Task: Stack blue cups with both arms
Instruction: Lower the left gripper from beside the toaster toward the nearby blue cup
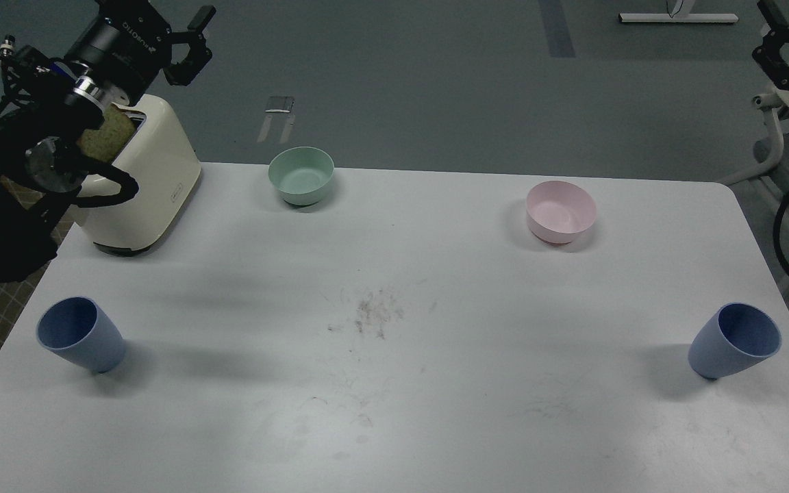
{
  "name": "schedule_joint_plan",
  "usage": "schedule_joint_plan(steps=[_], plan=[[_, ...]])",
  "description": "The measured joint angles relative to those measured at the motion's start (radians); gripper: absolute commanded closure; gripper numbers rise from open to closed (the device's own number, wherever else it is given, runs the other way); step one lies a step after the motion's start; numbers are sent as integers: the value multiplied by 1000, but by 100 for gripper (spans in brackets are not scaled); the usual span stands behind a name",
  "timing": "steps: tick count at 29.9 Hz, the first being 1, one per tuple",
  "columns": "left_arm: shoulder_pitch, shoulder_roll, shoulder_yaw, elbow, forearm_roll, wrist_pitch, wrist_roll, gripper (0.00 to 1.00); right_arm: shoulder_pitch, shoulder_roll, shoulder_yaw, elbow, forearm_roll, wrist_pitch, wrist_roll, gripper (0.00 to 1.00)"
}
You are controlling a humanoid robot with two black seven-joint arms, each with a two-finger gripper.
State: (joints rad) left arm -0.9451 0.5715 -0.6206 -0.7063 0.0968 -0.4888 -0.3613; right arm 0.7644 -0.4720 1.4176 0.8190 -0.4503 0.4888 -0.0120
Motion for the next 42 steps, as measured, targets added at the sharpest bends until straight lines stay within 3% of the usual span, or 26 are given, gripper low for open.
schedule_joint_plan(steps=[16, 21, 25, 32, 38, 42], plan=[[-6, 11, 7, 1, 10, 0, 5, 2, -15, -22, 8, 2, 3, 0, -7, 0], [-1, 81, 7, -27, 49, 0, -5, 4, -23, -38, 18, 29, 5, 0, -7, 0], [20, 205, 7, -125, 167, 0, -6, 11, -36, -43, 40, 43, 6, 0, -2, 0], [126, 491, 6, -433, 485, 0, -15, 11, -57, -44, 48, 45, 6, 0, -1, 0], [181, 678, 6, -545, 804, 0, -107, 24, -74, -44, 48, 45, 6, 0, 0, 0], [217, 752, 14, -581, 996, 0, -126, 24, -77, -44, 48, 45, 6, 0, 0, 0]])
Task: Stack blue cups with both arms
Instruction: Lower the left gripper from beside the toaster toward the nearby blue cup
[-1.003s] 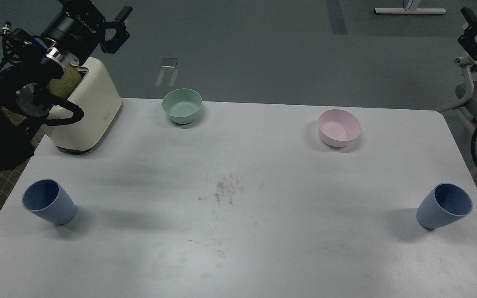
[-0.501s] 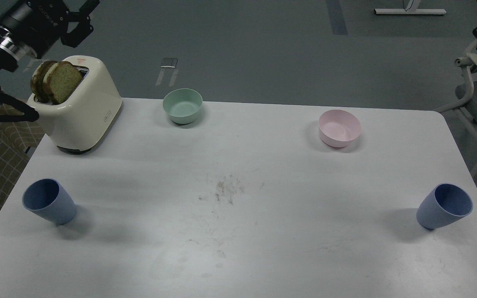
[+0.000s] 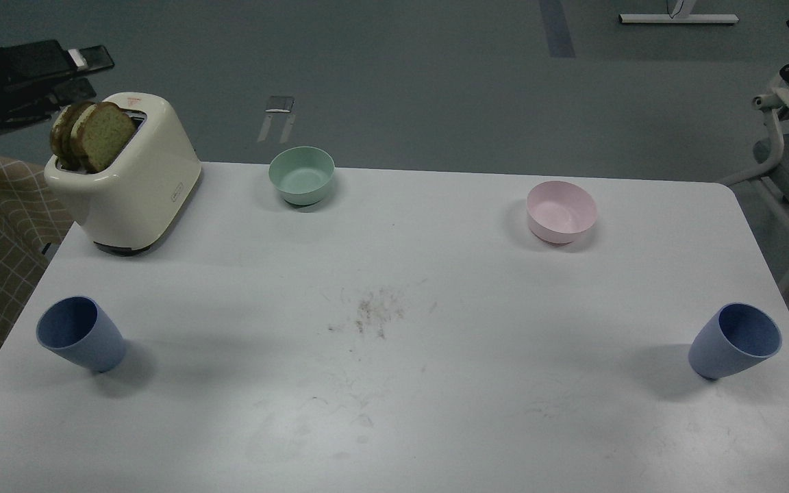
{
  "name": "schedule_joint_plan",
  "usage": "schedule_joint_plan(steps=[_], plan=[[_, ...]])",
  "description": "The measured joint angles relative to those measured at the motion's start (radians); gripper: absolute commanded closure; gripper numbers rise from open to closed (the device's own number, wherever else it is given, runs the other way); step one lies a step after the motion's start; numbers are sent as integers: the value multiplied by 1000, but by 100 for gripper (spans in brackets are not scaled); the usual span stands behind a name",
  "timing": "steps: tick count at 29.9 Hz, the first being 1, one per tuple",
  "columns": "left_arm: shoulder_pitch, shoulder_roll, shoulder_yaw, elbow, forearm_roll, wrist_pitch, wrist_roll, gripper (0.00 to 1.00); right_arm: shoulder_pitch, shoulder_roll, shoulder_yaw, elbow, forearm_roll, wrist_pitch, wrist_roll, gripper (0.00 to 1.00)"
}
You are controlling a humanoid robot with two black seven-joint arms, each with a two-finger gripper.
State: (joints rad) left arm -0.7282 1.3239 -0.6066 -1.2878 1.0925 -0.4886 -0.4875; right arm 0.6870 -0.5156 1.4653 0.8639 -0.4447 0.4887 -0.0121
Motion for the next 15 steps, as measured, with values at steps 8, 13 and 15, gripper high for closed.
schedule_joint_plan(steps=[8, 13, 15], plan=[[34, 81, 175, -9, 402, 58, -2, 24, 0, 2, 5, 8, 0, 0, 0, 0], [35, 106, 337, 3, 584, 228, -2, 24, 0, 4, 6, 9, 0, 0, 0, 0], [35, 109, 390, 13, 601, 270, -2, 24, -1, 5, 6, 9, 0, 0, 0, 0]])
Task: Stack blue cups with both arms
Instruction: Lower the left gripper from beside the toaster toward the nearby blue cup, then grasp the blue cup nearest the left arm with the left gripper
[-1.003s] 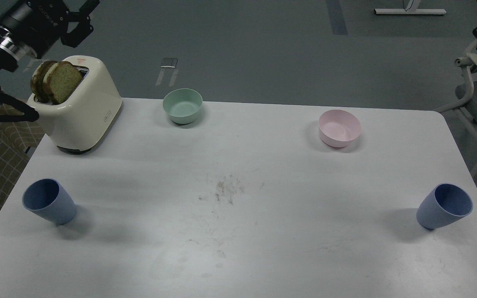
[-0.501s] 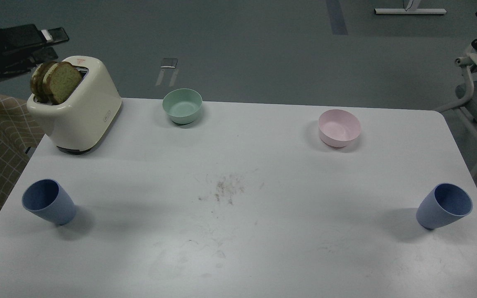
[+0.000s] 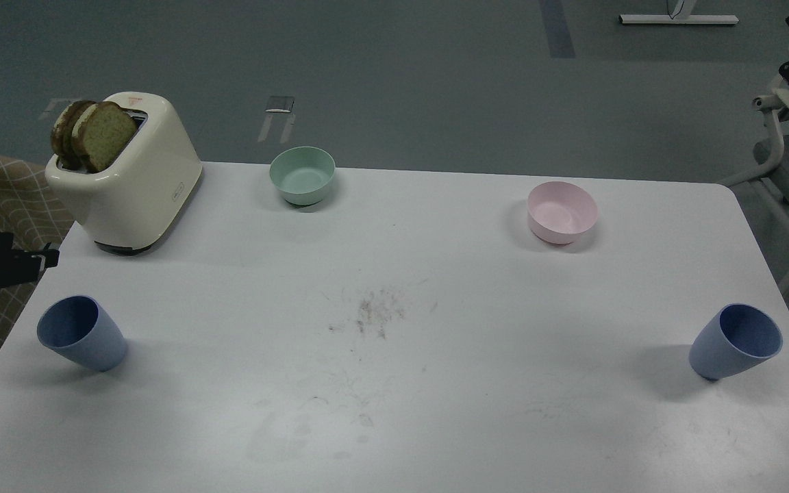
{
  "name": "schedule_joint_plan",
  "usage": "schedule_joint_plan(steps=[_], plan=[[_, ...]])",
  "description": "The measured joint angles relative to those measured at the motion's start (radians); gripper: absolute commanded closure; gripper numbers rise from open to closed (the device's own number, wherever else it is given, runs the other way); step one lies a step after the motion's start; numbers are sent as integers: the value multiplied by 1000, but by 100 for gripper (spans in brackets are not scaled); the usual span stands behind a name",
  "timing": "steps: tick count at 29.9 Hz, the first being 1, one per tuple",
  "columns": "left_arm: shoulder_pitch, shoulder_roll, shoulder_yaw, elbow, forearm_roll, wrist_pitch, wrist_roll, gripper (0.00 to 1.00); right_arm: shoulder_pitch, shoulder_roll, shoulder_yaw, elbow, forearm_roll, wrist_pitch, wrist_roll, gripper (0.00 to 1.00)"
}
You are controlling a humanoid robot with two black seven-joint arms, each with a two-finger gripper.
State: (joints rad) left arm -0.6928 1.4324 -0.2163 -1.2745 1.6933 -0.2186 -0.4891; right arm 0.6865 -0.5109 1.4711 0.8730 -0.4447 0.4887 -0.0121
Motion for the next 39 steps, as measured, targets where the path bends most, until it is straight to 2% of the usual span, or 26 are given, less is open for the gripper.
schedule_joint_plan(steps=[6, 16, 18, 22, 25, 26, 28, 32, 39], plan=[[1, 2, 87, 21, 1, 47, 0, 25, -8, 3, 0, -2, 0, 0, 0, 0], [8, -39, 150, 48, -10, 86, 0, 36, -9, 8, 0, -2, 0, 0, 0, 0], [10, -53, 150, 63, -11, 86, 0, 43, -9, 9, 0, -2, 0, 0, 0, 0], [16, -76, 151, 73, -15, 86, 1, 48, -10, 9, 0, -3, 0, 0, 0, 0], [29, -89, 151, 75, -17, 86, 0, 57, -10, 9, 0, -3, -1, 0, 1, 0], [31, -93, 151, 78, -18, 86, 0, 65, -10, 9, 0, -4, -2, 0, 1, 0], [34, -103, 151, 87, -19, 86, 0, 73, -10, 9, 0, -5, -2, 0, 1, 0], [44, -116, 152, 108, -20, 86, 0, 100, -10, 9, 0, -6, -2, 0, 1, 0], [47, -131, 152, 125, -20, 86, 0, 100, -12, 8, 0, -8, -2, 0, 0, 0]])
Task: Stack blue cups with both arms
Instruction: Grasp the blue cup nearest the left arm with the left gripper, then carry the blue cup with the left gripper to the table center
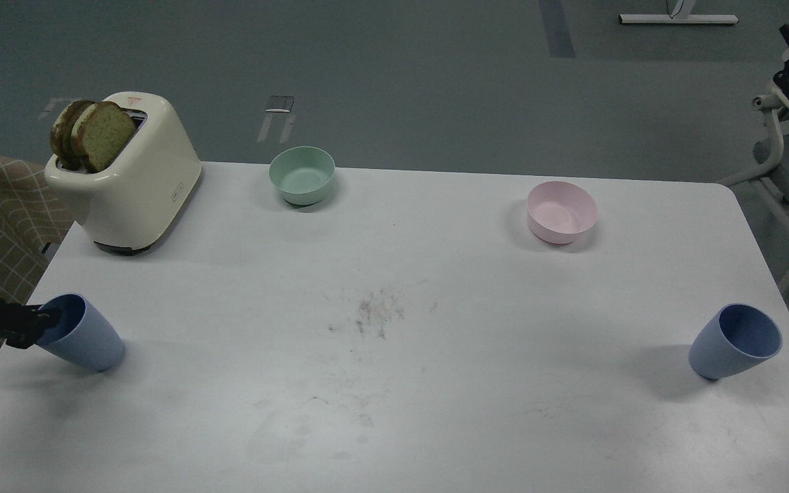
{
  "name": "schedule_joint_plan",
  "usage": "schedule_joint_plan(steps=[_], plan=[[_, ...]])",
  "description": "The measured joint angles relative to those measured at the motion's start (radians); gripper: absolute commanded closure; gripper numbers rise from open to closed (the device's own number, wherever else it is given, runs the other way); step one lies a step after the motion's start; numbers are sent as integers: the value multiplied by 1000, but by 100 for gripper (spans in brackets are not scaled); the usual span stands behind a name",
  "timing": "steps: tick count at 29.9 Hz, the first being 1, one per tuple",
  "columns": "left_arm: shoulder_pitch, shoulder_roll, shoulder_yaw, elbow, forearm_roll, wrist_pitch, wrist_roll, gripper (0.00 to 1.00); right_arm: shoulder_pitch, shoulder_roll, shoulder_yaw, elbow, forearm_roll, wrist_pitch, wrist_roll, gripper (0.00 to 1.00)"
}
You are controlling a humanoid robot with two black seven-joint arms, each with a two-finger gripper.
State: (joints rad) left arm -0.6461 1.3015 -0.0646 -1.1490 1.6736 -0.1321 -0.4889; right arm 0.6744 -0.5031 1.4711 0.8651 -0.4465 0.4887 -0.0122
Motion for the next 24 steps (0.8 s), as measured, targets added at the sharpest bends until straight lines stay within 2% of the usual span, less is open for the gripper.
schedule_joint_plan(steps=[7, 14, 19, 24], plan=[[-29, 17, -14, -40, 6, -1, 0, 100, -7, -7, 0, -1, 0, 0, 0, 0], [-197, 7, -16, -115, 22, -25, 0, 100, -30, -31, 34, 2, 1, 0, 0, 0], [-348, -136, -15, -146, 84, -120, 0, 100, -51, -64, 54, 4, 2, 0, 0, 0], [-477, -337, -10, -138, 122, -213, 1, 100, -90, -95, 90, 5, 2, 0, 0, 0]])
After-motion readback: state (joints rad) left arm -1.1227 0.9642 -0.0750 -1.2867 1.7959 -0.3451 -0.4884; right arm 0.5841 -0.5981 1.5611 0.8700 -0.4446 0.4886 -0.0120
